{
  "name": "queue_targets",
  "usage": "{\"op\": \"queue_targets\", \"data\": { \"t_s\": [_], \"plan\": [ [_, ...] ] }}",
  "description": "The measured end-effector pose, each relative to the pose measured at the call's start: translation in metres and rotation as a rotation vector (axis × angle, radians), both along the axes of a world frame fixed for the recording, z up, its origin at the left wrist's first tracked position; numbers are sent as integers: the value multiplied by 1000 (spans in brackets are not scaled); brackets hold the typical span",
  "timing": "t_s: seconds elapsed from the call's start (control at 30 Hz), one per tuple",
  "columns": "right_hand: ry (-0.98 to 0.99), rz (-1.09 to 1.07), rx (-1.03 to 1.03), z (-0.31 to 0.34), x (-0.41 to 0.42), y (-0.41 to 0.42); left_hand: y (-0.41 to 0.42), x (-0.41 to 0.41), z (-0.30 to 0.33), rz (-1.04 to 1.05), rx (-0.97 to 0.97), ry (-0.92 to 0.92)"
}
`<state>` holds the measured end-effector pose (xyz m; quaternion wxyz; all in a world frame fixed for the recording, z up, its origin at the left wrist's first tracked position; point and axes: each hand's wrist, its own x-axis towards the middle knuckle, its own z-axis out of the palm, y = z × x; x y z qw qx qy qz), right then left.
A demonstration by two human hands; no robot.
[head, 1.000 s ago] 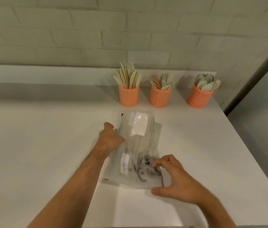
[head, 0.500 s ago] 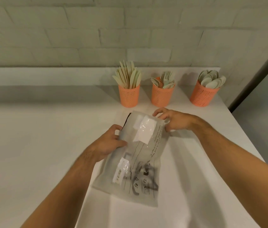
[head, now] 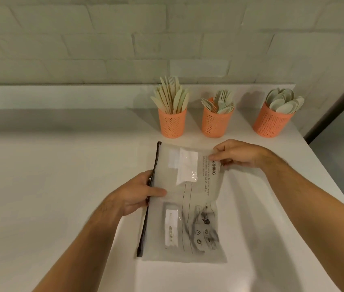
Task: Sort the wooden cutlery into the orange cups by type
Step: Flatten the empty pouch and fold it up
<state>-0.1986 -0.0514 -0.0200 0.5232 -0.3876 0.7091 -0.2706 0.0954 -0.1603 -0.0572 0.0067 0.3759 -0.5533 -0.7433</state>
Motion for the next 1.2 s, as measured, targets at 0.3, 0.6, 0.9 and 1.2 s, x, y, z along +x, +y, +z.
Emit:
{"op": "queue_targets", "data": {
  "t_s": [0.3,0.6,0.9,1.2],
  "plan": [
    [-167,-361,5,-15,29,16,2,-1,-5,141,54,174],
    [-254,-407,-458,-22,68,42,5,0,-2,185,77,214],
    [-445,-67,-243,-18,56,65,10,4,1,289,-74,296],
    [-414,-307,-341,-17,69,77,16,7,8,212,-129,230]
  ]
}}
